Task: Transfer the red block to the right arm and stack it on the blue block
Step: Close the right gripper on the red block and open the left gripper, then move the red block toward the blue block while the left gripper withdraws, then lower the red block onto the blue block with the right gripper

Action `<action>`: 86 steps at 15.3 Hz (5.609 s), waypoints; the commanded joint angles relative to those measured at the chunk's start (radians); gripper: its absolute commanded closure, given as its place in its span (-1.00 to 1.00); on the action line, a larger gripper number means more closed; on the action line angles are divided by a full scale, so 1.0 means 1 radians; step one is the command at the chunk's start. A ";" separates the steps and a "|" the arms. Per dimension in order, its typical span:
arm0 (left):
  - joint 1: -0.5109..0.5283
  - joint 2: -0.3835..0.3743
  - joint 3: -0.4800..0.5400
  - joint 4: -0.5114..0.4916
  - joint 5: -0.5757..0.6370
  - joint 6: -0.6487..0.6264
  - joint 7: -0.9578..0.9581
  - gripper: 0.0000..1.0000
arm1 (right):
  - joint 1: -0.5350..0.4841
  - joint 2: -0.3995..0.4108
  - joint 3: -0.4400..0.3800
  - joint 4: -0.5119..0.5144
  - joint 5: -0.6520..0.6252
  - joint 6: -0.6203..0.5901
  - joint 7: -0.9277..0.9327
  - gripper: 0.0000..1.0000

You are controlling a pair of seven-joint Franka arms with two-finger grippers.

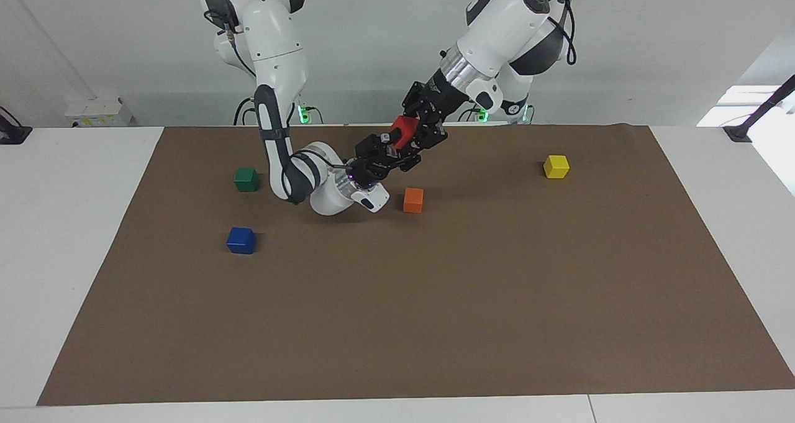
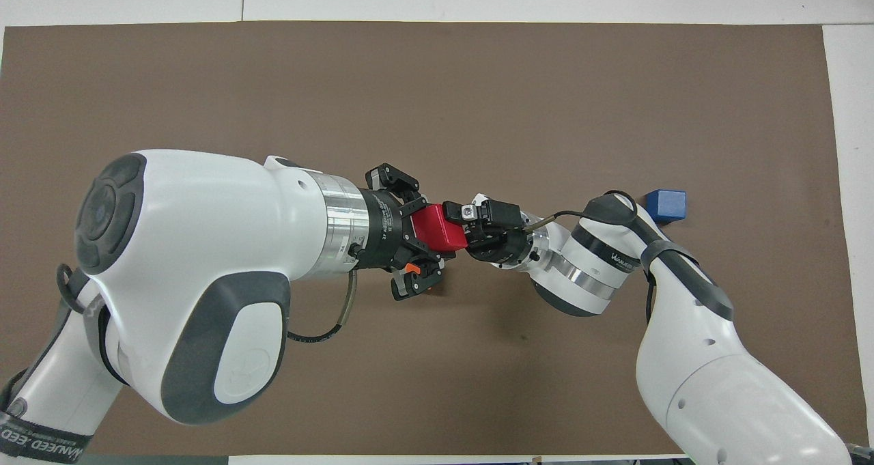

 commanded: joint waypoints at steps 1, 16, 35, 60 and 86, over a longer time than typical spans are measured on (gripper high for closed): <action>-0.011 -0.036 0.011 -0.040 -0.023 0.009 -0.007 1.00 | 0.013 0.006 0.004 0.004 -0.018 0.042 -0.049 1.00; 0.316 -0.082 0.031 -0.034 0.087 -0.292 0.837 -1.00 | -0.029 -0.116 -0.002 0.007 -0.119 0.244 -0.008 1.00; 0.469 0.209 0.045 0.511 0.743 -0.594 2.012 -1.00 | -0.233 -0.464 -0.011 0.226 -1.422 0.769 0.515 1.00; 0.287 0.031 0.244 0.249 0.628 -0.519 2.041 -1.00 | -0.342 -0.423 -0.007 -0.007 -2.678 1.215 0.954 1.00; 0.282 -0.041 0.244 0.157 0.549 -0.493 2.044 -1.00 | -0.394 -0.348 0.001 -0.045 -2.614 1.407 0.943 1.00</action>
